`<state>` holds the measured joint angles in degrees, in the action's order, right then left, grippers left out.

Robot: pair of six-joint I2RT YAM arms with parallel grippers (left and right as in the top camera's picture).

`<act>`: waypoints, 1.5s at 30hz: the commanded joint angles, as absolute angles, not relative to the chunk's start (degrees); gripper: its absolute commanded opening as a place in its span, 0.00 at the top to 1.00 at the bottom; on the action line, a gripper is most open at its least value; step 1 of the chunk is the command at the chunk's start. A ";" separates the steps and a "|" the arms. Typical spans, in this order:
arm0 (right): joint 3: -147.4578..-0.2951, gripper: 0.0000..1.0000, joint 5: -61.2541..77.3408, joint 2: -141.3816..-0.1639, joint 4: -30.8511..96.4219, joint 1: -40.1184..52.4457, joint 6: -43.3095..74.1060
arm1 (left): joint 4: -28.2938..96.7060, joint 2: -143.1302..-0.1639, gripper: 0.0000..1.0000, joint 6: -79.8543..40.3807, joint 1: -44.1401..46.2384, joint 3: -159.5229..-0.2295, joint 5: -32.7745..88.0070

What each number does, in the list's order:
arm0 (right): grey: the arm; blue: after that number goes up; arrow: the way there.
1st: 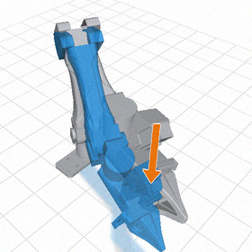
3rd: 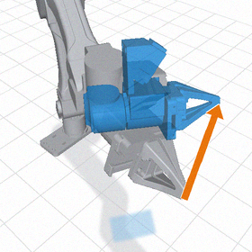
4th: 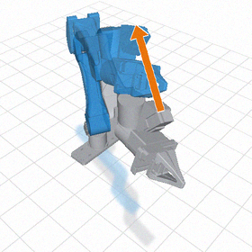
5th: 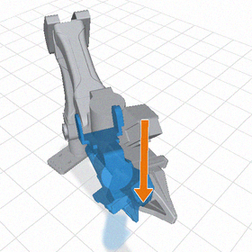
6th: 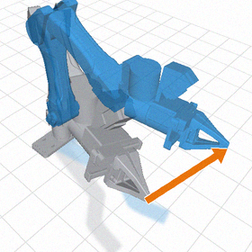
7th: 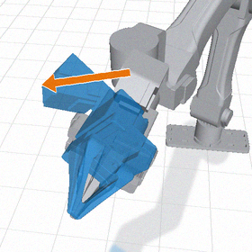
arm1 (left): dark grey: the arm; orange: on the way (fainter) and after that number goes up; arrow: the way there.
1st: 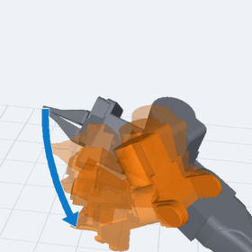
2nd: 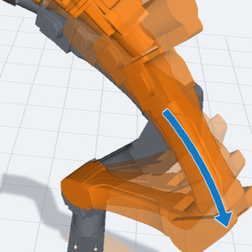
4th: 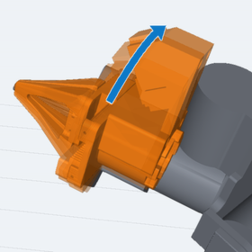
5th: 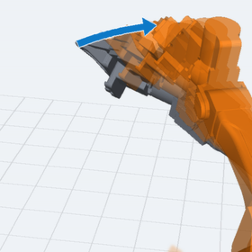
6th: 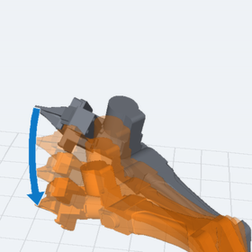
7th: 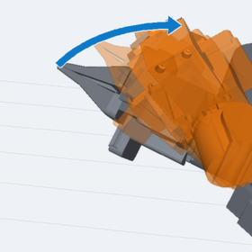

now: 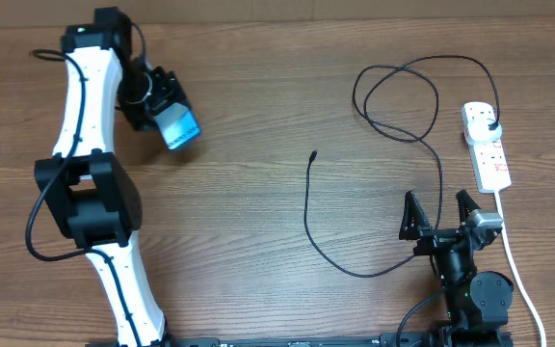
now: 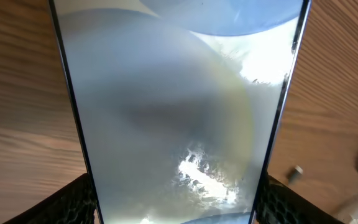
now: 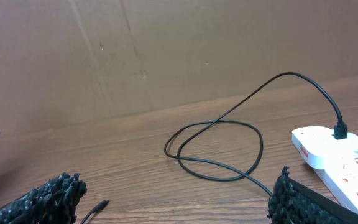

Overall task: Plug charger to phone and switch on socket
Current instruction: 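Lift the phone with the left gripper and carry it forward, then hold the phone raised in the left gripper, tilting it upright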

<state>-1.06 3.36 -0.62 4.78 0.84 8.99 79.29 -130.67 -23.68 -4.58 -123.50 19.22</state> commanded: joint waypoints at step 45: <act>-0.45 0.00 2.61 -0.16 4.62 1.17 9.15 | 91.85 -130.69 0.57 -41.36 -1.45 -125.51 34.24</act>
<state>-1.06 3.36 -0.62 4.78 0.84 8.97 91.05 -130.67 -39.55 -1.48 -123.81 31.40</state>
